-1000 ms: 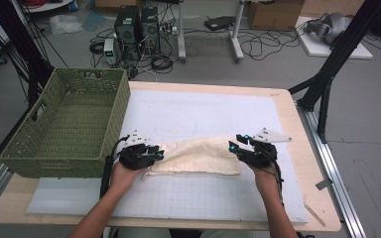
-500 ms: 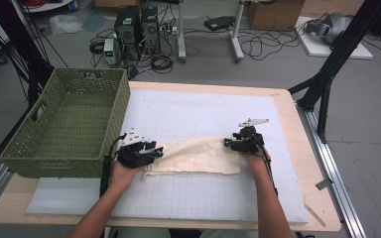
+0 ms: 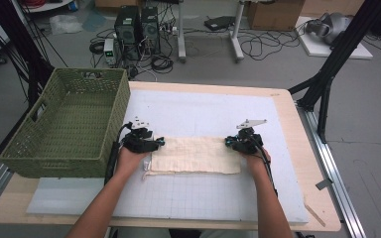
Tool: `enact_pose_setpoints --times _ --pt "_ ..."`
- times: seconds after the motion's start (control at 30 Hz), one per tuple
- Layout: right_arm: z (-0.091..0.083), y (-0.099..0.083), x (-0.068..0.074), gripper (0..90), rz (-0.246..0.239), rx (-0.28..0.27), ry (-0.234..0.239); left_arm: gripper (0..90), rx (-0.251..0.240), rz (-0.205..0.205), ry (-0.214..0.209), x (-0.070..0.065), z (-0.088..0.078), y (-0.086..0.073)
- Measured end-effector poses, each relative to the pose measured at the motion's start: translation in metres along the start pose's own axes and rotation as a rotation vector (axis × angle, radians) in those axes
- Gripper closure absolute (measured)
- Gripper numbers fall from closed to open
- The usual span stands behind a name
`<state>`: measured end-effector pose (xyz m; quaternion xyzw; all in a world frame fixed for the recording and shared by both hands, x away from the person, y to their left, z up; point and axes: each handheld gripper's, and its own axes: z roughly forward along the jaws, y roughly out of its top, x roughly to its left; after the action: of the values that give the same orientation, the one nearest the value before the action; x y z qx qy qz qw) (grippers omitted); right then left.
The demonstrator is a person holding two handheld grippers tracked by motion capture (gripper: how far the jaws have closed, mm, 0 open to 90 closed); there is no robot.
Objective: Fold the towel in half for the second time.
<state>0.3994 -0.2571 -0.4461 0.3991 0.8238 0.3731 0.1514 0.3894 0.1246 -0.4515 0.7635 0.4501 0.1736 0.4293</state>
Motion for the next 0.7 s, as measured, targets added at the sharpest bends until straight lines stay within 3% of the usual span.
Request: enact_pose_setpoints --times 0.07,0.17,0.2,0.33,0.43,0.7 --pt "0.0 0.0 0.001 83.6 -0.009 0.002 -0.001 49.7 0.002 0.007 -0.014 0.0 0.0 0.0" --pt "0.0 0.0 0.002 84.7 -0.01 -0.003 -0.009 79.0 0.016 0.059 -0.023 -0.004 0.001 0.0" --pt "0.0 -0.001 0.003 84.8 -0.016 -0.008 -0.015 84.9 0.021 0.079 -0.014 -0.006 0.002 0.001" --pt "-0.003 -0.002 0.006 85.0 -0.042 -0.028 -0.049 86.6 0.001 0.072 -0.024 -0.003 -0.002 0.001" --pt "-0.01 -0.003 0.005 85.0 -0.043 -0.07 -0.048 86.8 -0.066 0.05 -0.028 0.0 -0.009 0.004" --pt "-0.026 -0.003 0.011 84.9 -0.088 -0.142 -0.037 86.6 -0.161 0.089 -0.051 -0.008 -0.03 0.002"
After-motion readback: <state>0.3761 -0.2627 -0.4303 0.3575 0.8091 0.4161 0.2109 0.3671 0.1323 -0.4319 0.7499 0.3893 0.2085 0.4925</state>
